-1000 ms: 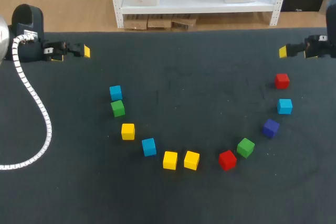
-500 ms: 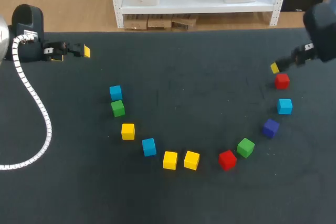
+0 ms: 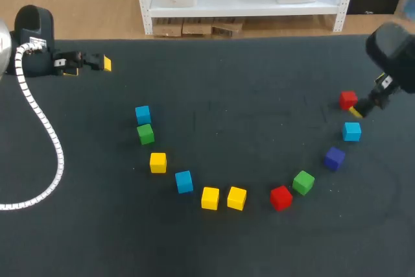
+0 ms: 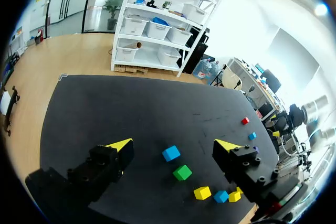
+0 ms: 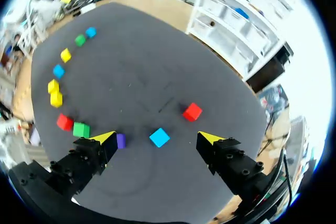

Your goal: Place the blue cubes, place green cubes on the blue cubes, place the yellow cubes on the green cubes, then place the red cubes on the yellow cubes, and place purple cube on the red cubes.

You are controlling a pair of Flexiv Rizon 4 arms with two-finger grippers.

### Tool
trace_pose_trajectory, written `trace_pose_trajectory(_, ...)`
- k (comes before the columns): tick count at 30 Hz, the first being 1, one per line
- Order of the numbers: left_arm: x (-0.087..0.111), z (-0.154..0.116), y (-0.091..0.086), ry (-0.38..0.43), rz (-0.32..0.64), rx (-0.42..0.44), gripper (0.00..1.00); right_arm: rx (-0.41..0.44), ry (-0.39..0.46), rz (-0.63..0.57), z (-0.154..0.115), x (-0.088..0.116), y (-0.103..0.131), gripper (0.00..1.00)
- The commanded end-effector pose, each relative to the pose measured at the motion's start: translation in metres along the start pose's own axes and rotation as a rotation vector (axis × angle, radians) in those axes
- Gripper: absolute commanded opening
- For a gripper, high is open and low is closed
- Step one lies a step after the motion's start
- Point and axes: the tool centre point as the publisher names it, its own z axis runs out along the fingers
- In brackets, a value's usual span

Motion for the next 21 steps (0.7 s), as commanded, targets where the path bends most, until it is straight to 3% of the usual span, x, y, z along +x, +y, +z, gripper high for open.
trace_pose_trajectory(1, 0.001, 0.0, 0.002, -0.007, 0.002, 0.01, 1.0, -0.052, 0.048, -0.087, 0.02, -0.001, 0.003, 1.0)
trace_pose_trajectory(9, 0.001, 0.0, 0.002, -0.007, 0.002, 0.01, 1.0, -0.173, 0.083, -0.191, 0.036, 0.007, -0.004, 1.0)
trace_pose_trajectory(21, 0.001, 0.0, 0.002, -0.007, 0.002, 0.01, 1.0, -0.241, 0.188, -0.382, 0.041, 0.026, 0.007, 1.0)
